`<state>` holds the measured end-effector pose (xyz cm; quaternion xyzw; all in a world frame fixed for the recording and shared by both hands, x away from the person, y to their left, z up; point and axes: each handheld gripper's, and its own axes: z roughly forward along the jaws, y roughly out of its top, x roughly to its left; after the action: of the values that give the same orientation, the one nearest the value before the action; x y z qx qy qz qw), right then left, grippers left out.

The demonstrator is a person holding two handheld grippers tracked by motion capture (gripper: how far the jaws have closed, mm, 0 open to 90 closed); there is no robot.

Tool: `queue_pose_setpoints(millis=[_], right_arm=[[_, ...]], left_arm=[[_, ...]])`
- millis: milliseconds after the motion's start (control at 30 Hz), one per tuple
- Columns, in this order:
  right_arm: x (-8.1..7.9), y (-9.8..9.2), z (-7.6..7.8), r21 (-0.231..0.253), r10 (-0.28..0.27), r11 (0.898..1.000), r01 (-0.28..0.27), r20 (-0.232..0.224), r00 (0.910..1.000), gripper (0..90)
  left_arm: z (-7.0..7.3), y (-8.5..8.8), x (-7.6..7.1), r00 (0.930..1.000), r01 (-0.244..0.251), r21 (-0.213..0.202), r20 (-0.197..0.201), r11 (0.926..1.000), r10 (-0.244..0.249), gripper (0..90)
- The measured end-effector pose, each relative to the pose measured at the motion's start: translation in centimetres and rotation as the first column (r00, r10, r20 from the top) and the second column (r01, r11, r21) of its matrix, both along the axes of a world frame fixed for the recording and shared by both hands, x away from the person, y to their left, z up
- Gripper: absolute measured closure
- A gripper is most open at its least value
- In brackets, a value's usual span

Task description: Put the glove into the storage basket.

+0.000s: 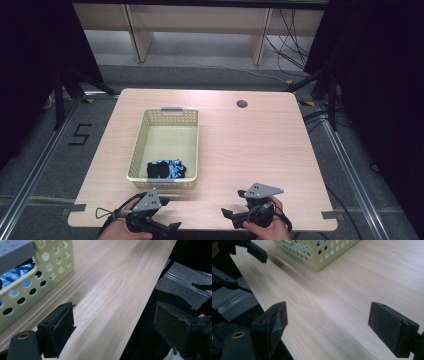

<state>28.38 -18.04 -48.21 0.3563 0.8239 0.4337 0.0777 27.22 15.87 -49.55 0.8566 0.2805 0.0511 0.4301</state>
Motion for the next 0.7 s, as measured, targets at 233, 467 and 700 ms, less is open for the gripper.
queue_pose_setpoints(millis=[233, 467, 700], right_arm=[[-1.1, 0.4, -0.5, -0.029, 0.033, 0.999, -0.032, 0.007, 0.9994, 17.0], [-1.5, 0.6, -1.0, -0.056, 0.045, 0.997, -0.044, 0.016, 0.9989, 17.1], [-1.4, 0.6, -1.2, -0.054, 0.052, 0.997, -0.052, 0.009, 0.9986, 17.1]], left_arm=[[-0.5, 0.3, 0.0, 1.0000, 0.007, 0.005, 0.007, 1.0000, -0.007, 15.6], [-0.4, 0.5, 0.0, 1.0000, 0.003, 0.020, 0.007, 0.9998, -0.003, 15.7], [-0.6, 0.3, -0.1, 0.9999, -0.014, 0.013, -0.002, 0.9998, 0.014, 15.7]])
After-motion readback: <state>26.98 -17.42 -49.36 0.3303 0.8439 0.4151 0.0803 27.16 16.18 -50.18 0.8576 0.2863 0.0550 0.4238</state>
